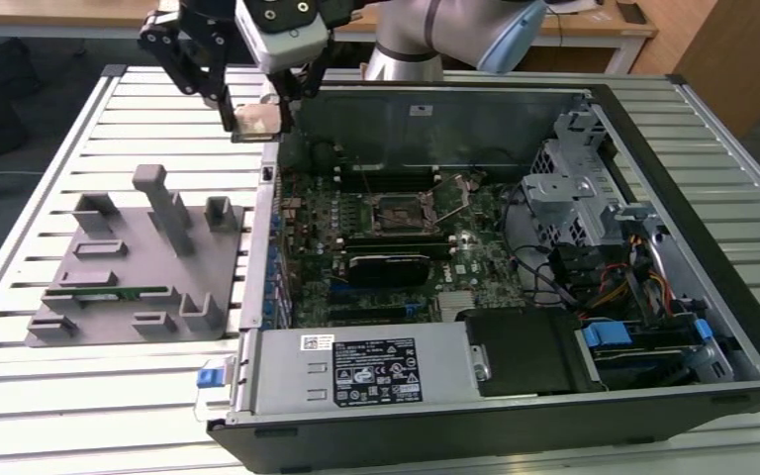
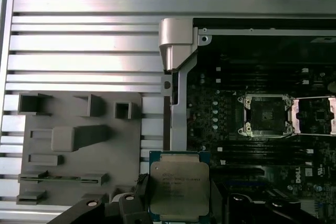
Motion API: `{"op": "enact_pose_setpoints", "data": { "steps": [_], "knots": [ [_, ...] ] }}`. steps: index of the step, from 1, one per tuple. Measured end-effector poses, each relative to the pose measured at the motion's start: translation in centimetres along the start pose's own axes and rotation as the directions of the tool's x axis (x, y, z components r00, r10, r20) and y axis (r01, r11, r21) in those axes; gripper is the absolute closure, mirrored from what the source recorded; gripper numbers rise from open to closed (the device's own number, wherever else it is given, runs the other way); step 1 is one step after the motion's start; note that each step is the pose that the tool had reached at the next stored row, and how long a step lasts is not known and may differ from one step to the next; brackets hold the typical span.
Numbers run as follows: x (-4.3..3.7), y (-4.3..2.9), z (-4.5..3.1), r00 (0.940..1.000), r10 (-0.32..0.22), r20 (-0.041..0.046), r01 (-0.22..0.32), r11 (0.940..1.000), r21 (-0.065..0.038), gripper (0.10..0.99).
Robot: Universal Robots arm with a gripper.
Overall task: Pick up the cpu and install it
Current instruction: 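Pick up the cpu and move it towards the insertion slot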
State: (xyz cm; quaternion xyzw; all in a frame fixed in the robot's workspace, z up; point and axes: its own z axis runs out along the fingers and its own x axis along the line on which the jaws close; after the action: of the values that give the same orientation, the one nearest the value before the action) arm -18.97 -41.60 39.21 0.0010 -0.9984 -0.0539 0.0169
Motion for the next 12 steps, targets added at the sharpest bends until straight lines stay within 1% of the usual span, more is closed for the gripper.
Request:
{"op": "enact_pose_setpoints", "data": {
  "steps": [12],
  "knots": [
    [-1.73,0.02,0.14,1.0000,0.000,0.0001,0.000,1.0000,0.000,0.545]
  ]
}}
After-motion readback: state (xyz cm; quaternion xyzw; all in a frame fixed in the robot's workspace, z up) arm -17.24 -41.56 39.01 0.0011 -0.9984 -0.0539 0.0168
